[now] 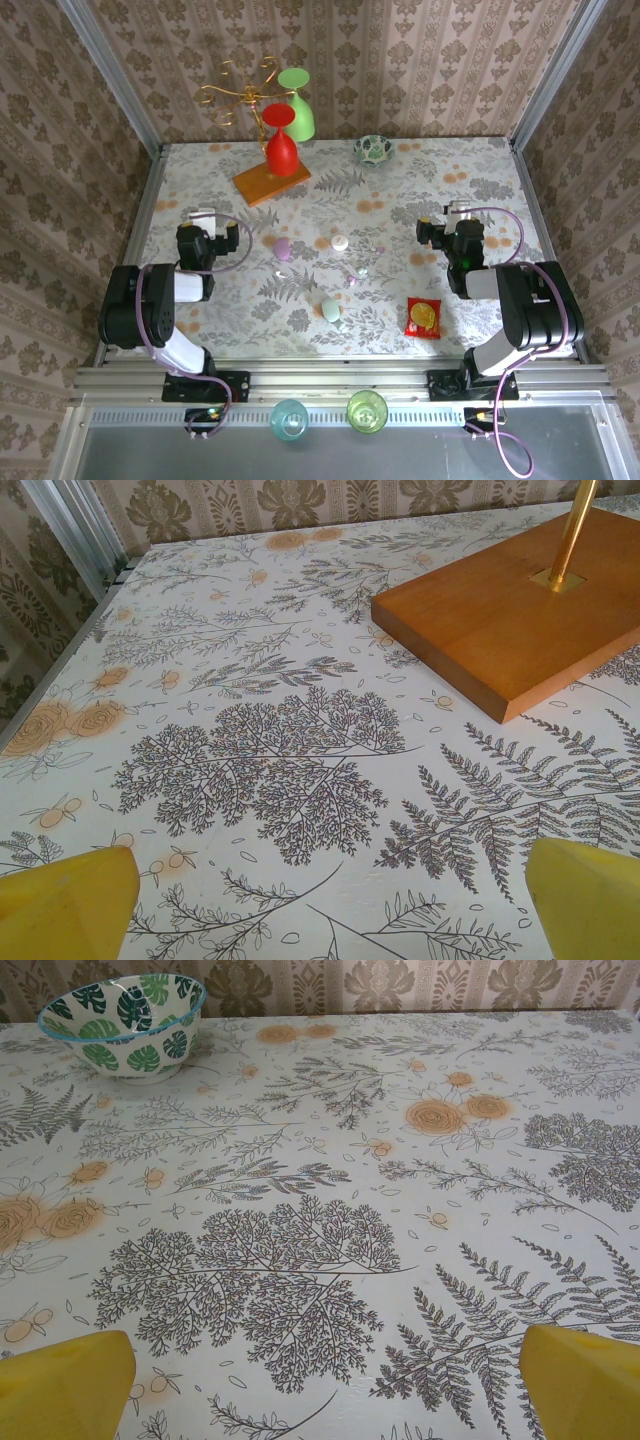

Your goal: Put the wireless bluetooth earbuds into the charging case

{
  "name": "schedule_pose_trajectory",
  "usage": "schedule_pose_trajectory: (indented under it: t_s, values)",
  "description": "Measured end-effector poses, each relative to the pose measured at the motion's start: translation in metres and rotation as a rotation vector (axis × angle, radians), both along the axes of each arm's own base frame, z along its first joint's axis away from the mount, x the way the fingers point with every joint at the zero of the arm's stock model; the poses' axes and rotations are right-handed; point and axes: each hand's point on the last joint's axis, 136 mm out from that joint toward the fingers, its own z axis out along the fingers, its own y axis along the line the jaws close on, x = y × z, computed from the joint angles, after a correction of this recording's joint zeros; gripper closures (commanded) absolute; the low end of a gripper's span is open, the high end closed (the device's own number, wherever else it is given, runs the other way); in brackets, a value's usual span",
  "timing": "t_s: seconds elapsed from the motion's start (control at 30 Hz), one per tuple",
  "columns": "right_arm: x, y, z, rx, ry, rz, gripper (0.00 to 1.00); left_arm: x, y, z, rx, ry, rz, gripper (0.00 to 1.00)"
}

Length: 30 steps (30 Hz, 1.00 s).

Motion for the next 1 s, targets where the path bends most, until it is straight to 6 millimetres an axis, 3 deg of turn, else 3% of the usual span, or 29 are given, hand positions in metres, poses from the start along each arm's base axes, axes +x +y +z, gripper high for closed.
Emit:
schedule_pose_trajectory:
  t_s: [0.37,0.47,0.57,0.7,0.8,0.9,1.0]
  values:
    - [-0.002,-0.001,0.0,-0.003,0.009,-0.005,0.0,-0.003,-0.001,0.005,0.004,-0.005,-0.004,0.0]
    - [-0.008,0.001,0.008,-0.023,0.035,-0.021,0.0,-0.009,-0.005,0.023,0.019,-0.029,-0.02,0.0]
    - [-0.006,0.011,0.036,-0.04,0.023,-0.017,0.0,-0.016,-0.014,0.057,0.027,-0.099,-0.046,0.0]
    - [-0.002,0.033,0.08,-0.014,-0.004,0.003,0.0,-0.029,-0.025,0.091,0.02,-0.164,-0.074,0.0]
    - [0.002,0.059,0.101,0.052,0.028,0.025,0.0,-0.039,-0.042,0.105,0.011,-0.178,-0.11,0.0]
    - [0.004,0.098,0.111,0.131,0.079,0.077,0.0,-0.047,-0.072,0.111,0.005,-0.176,-0.181,0.0]
    - [0.004,0.142,0.099,0.184,0.176,0.126,0.0,-0.051,-0.097,0.11,0.004,-0.158,-0.243,0.0]
